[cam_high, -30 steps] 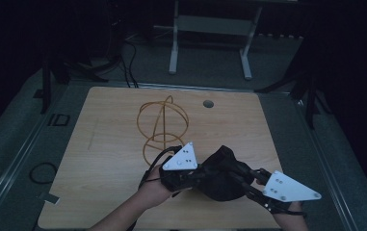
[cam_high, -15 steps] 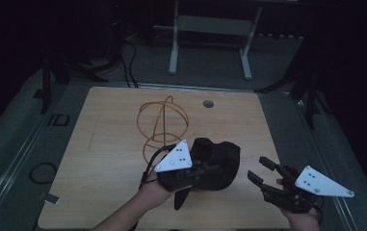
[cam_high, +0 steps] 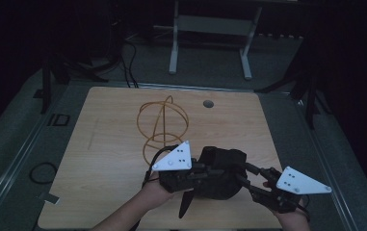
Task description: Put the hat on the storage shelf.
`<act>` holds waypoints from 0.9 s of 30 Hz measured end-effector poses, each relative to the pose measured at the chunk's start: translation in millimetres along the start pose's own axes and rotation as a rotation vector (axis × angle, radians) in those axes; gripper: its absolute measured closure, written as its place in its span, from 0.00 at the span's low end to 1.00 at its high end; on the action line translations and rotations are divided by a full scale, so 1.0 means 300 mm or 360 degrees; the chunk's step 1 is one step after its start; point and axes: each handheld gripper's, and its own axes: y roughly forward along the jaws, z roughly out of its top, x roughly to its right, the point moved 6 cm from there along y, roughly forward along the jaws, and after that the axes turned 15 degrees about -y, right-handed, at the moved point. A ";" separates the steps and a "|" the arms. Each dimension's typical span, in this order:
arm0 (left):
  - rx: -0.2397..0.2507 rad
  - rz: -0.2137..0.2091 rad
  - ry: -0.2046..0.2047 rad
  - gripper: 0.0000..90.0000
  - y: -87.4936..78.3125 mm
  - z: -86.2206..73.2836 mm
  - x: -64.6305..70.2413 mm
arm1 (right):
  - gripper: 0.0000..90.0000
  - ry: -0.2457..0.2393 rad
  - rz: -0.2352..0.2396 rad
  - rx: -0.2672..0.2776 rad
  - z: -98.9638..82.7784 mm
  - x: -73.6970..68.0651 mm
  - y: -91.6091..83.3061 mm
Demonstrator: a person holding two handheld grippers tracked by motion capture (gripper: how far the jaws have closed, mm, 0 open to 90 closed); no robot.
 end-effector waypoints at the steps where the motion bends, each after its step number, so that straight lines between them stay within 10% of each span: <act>1: 0.0000 -0.0008 0.0002 0.98 -0.001 -0.001 0.001 | 0.80 -0.0019 -0.0002 -0.0013 0.000 -0.003 0.002; 5: 0.0009 -0.0004 -0.0017 0.98 -0.002 0.000 -0.002 | 0.96 -0.0049 -0.0008 -0.0013 0.005 -0.012 0.007; 16: 0.0044 0.0093 -0.0051 0.96 -0.016 0.010 -0.021 | 0.99 -0.0109 -0.0156 0.0044 0.043 0.007 -0.020; 27: 0.0029 0.0272 -0.0033 0.52 -0.078 -0.012 -0.054 | 0.99 -0.0134 -0.0245 0.0062 0.072 0.068 -0.042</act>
